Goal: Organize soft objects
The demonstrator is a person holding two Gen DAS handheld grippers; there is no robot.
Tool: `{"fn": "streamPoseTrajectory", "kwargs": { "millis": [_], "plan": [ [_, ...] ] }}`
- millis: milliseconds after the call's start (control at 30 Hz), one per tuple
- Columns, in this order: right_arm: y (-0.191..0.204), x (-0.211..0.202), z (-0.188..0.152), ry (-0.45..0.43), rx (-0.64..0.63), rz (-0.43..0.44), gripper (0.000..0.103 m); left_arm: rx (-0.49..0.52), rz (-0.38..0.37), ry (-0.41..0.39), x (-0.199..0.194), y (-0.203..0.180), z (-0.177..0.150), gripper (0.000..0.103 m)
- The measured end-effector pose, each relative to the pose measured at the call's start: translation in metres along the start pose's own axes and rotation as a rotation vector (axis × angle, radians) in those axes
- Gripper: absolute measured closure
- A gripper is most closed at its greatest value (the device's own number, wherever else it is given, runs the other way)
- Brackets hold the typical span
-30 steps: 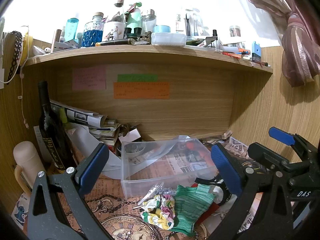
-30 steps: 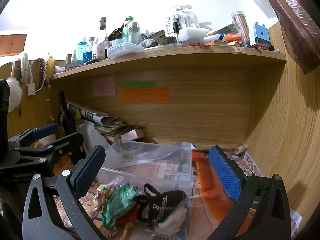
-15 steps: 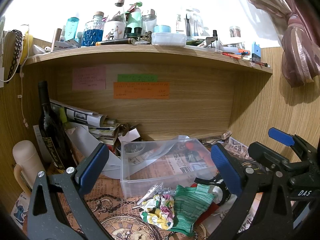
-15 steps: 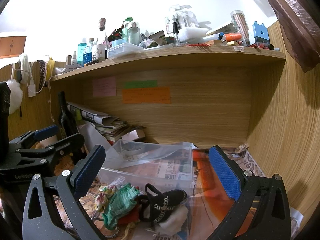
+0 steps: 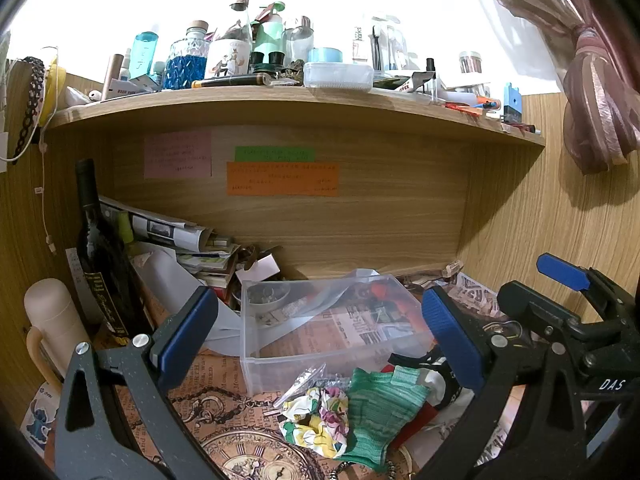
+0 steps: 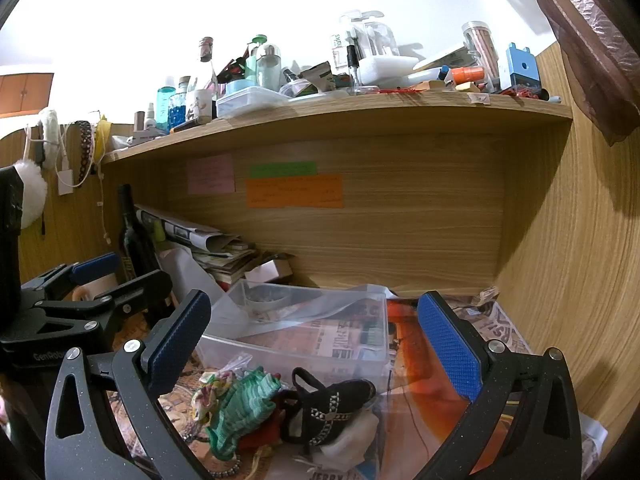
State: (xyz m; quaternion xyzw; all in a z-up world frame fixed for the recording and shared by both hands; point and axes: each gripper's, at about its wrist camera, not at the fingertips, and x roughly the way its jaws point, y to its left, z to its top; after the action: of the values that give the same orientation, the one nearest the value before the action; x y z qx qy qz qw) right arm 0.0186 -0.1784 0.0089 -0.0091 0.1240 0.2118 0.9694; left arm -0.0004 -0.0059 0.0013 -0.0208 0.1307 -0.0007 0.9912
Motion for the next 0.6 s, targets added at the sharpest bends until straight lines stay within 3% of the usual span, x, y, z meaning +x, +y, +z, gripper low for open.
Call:
{"fn": "streamPoseTrajectory", "kwargs": {
  "millis": [600],
  "plan": [
    [0.0001,0.0000,0.0003,-0.001,0.002,0.003,0.000,0.000,0.000,0.000,0.0000,0.0001,-0.0001,0.000]
  ]
}}
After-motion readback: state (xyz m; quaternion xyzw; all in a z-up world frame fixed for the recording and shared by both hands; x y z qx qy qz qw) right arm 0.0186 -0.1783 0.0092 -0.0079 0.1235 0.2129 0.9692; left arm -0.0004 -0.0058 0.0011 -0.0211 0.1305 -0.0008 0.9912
